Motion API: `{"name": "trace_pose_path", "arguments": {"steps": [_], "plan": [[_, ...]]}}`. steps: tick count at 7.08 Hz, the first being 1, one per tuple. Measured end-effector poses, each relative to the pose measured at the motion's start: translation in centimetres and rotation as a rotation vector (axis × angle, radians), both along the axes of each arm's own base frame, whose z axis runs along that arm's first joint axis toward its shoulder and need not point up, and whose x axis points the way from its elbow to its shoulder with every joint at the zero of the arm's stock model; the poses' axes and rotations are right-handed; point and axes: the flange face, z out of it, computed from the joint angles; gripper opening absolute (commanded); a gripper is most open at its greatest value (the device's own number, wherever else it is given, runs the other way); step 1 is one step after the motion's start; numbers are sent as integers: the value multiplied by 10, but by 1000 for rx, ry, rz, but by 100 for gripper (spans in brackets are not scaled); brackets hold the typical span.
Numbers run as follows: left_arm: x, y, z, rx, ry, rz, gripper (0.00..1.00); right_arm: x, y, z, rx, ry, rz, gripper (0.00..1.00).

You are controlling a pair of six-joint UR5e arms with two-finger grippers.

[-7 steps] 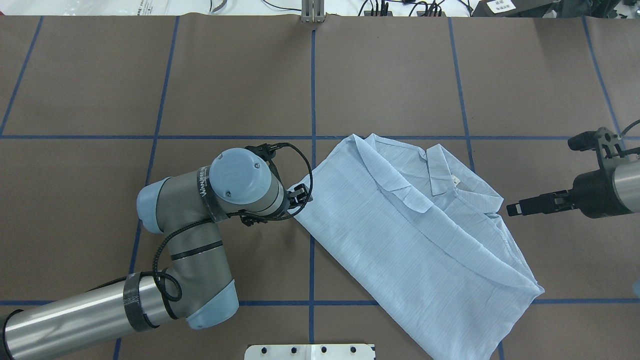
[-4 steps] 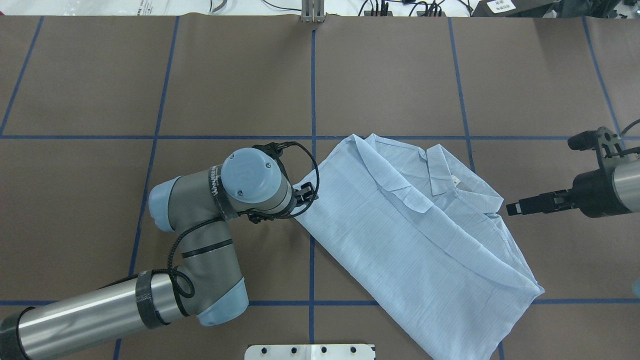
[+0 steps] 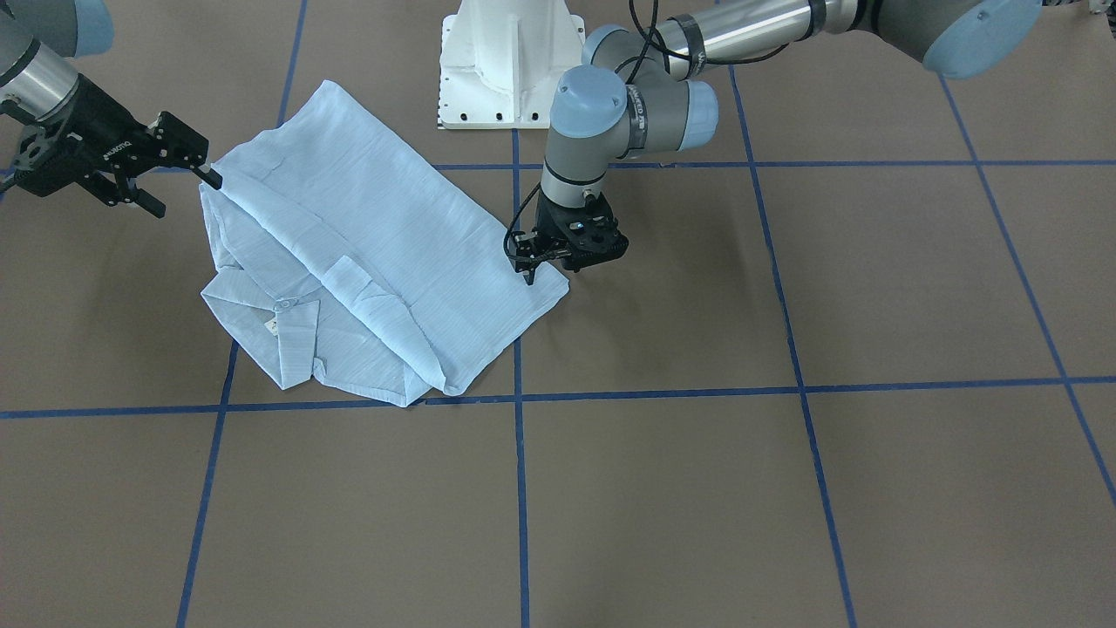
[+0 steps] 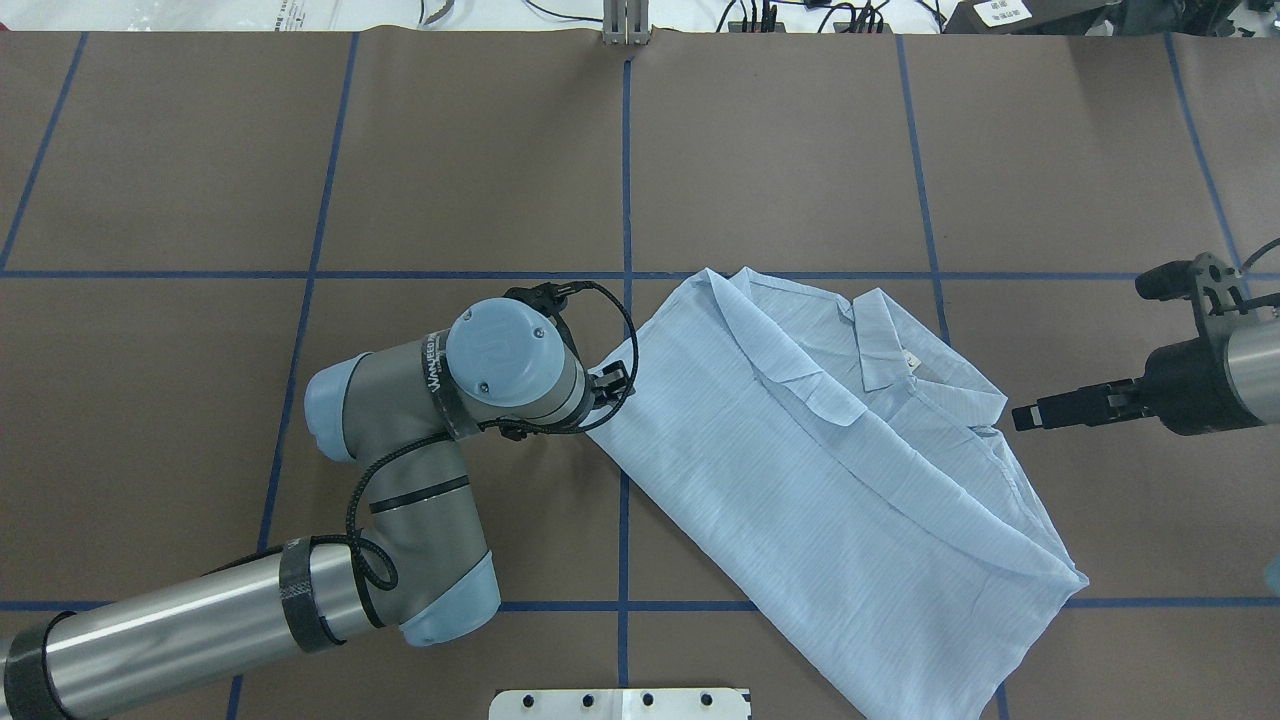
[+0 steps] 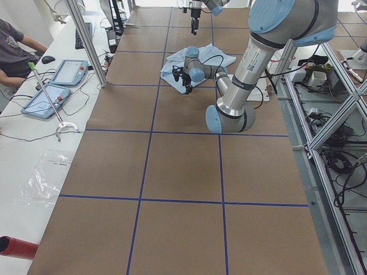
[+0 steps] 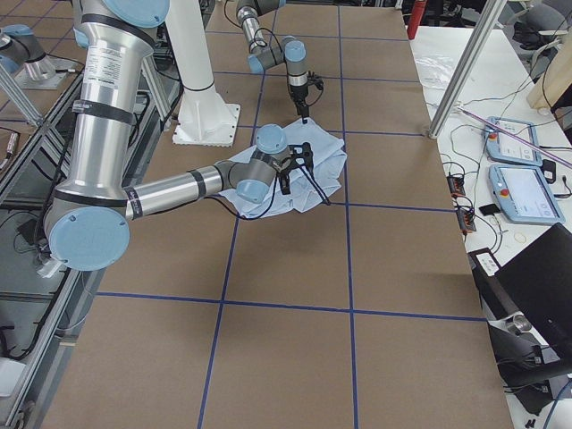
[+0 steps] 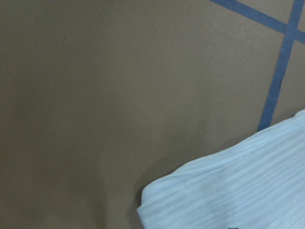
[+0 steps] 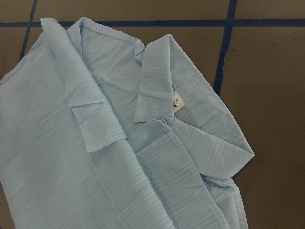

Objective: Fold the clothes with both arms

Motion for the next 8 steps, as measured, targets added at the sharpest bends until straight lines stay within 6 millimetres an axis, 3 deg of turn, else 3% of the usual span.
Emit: {"name": "trace_pose_path", "arguments": {"steps": [1, 2, 3, 6, 8], "plan": [[1, -1, 0, 2, 5, -1, 36, 0, 0, 0, -1, 0, 1, 100], [2, -1, -1, 4, 9, -1, 6, 0, 0, 0, -2, 0, 1, 100], [2, -1, -4, 5, 12, -1, 0, 1, 0, 0, -3, 0, 2, 100], [0, -2, -11, 7, 24, -1, 0, 1, 0, 1, -6, 1, 3, 100], [-21, -32, -14, 8, 24, -46, 0, 2, -1, 1, -6, 1, 4, 100]]}}
